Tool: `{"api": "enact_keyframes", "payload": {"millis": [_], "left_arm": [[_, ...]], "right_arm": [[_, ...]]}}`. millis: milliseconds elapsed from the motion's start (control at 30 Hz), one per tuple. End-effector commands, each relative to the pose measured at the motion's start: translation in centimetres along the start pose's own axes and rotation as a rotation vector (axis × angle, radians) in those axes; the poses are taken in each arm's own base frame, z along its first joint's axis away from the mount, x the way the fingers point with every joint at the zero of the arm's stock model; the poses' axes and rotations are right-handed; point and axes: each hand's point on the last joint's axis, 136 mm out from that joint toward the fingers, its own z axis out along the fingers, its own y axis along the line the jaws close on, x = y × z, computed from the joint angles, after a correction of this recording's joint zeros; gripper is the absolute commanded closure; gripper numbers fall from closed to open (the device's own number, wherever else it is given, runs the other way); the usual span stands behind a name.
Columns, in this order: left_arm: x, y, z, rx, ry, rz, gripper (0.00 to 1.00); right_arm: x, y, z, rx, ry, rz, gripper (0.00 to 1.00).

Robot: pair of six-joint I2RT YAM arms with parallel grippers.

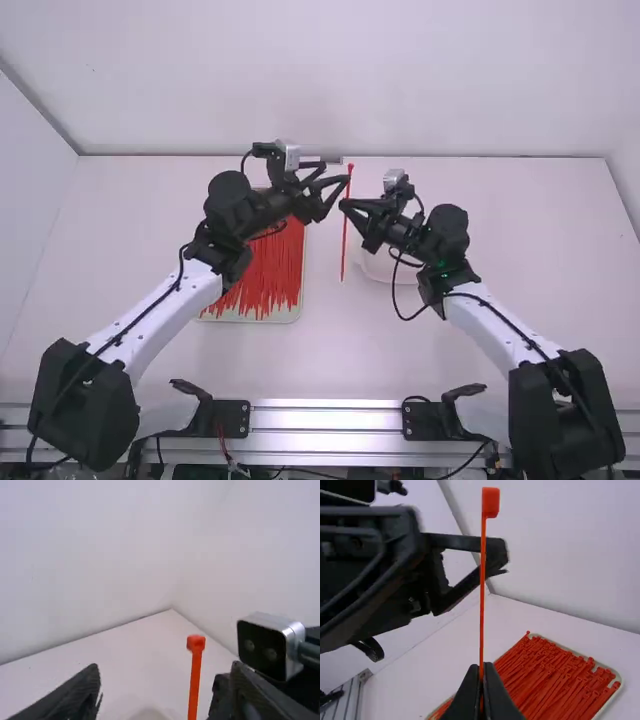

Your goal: Fasten the cable tie

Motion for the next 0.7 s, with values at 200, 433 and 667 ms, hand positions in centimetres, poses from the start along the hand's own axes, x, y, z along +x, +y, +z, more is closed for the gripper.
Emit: {"api": "enact_keyframes", "payload": {"millis": [200,433,667], "left_arm": [[-3.2,-2.0,-3.0,0.154,-0.008,0.089,0.17],[-5.4,-4.1,-5.7,0.370,0.052,0.155,0.15],[-6.5,-6.8,-6.1,0.535,0.098,0.216,0.06]], "right_arm": [[-2.3,2.0,-1.9,-0.181,0.003,-0.057,1.00],[-3.4,3.2,-3.7,-0.275,0.002,-0.093,1.00],[-4.7,4.0,-3.9,-0.296,-0.038,-0.142,1.00]]}}
